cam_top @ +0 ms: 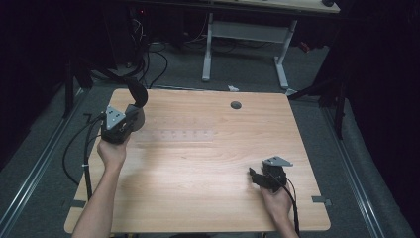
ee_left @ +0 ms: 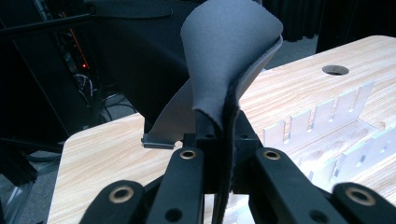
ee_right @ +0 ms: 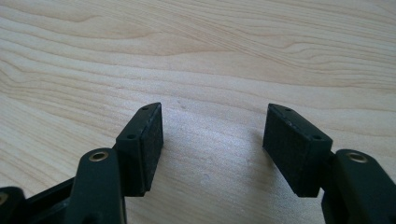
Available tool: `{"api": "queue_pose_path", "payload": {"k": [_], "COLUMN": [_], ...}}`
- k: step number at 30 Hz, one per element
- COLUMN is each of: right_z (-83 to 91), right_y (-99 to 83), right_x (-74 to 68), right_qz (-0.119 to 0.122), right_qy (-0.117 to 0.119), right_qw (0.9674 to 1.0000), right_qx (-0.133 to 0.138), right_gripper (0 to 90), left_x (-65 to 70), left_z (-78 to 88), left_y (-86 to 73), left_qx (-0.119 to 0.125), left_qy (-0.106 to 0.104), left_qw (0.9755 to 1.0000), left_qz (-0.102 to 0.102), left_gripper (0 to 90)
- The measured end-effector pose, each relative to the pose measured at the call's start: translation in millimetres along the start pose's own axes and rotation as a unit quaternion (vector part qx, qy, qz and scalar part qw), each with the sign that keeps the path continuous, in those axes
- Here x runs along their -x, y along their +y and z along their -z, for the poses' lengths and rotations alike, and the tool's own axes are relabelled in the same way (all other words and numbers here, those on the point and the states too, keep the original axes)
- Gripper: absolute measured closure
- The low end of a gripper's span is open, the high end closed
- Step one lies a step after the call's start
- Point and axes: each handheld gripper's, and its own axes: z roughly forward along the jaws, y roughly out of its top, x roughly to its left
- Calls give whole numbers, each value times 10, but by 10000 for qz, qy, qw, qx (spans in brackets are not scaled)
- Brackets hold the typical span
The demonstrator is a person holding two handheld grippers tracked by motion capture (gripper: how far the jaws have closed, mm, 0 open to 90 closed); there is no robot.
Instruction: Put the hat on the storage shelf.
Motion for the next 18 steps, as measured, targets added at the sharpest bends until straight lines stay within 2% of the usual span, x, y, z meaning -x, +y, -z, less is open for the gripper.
{"api": "queue_pose_path", "payload": {"k": [3,12,18], "right_z": [0,1,1], "right_y": [0,-1,-1], "right_x": [-1,-3,-3], "right_qz": [0,-7,-10], "right_qy": [-3,-6,-7], "right_qw": [10000,10000,10000], "right_qx": [0,-4,-5], "right_gripper": [382,381,381], "left_x": [24,-15,13], "left_z": [1,19,-17], "left_y": [-2,-58,-78], "left_qx": [4,18,37], "left_qy": [47,40,49], "left_qw": [10000,10000,9999], "left_qz": [-57,45,94], "left_gripper": [857,857,857]}}
